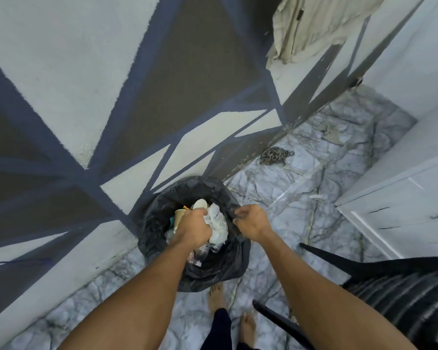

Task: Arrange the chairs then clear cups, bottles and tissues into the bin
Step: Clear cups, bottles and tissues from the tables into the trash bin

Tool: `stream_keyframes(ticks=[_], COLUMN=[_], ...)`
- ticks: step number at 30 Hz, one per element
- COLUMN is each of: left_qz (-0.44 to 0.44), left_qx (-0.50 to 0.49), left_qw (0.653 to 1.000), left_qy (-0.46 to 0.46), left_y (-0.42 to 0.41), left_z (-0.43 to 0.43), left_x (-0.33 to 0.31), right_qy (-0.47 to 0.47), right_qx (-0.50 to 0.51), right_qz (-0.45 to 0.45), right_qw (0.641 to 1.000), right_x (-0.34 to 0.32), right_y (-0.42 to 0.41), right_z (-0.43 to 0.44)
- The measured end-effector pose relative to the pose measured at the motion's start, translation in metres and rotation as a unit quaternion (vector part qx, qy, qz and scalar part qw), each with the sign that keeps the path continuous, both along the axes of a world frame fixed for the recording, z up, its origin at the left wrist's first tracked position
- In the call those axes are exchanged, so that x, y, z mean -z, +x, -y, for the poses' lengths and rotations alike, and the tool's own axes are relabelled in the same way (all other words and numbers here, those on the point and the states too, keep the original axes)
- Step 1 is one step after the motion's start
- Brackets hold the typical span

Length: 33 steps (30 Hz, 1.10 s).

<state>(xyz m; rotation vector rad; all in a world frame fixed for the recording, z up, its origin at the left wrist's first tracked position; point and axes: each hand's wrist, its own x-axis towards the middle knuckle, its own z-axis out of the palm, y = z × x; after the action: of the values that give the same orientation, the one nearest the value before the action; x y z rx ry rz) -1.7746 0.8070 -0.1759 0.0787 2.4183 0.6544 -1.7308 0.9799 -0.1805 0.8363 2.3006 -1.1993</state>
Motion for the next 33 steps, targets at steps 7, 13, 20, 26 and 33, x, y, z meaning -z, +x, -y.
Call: stream_keyframes(ticks=[7, 13, 20, 26, 33], left_qz=[-0.125, -0.206, -0.212, -0.174, -0.131], left_qx=[0.148, 0.261, 0.395, 0.515, 0.651], left_qw=[0.98, 0.935, 0.877, 0.82, 0.721], left_qy=[0.053, 0.12, 0.171, 0.179, 0.196], left_y=[0.03, 0.123, 0.303, 0.469, 0.628], left_z=[-0.1, -0.207, -0.288, -0.358, -0.433], left_x=[-0.086, -0.161, -0.197, -0.191, -0.179], right_qy=[0.159, 0.231, 0.252, 0.264, 0.265], right_qx=[-0.029, 0.064, 0.188, 0.32, 0.503], right_qz=[-0.055, -0.133, -0.14, -0.098, -0.05], right_qw=[0.985, 0.962, 0.939, 0.905, 0.821], right_x=[-0.091, -0.175, -0.212, -0.21, -0.189], right_y=[0.047, 0.164, 0.372, 0.566, 0.753], right_z=[-0.067, -0.15, -0.205, -0.242, -0.255])
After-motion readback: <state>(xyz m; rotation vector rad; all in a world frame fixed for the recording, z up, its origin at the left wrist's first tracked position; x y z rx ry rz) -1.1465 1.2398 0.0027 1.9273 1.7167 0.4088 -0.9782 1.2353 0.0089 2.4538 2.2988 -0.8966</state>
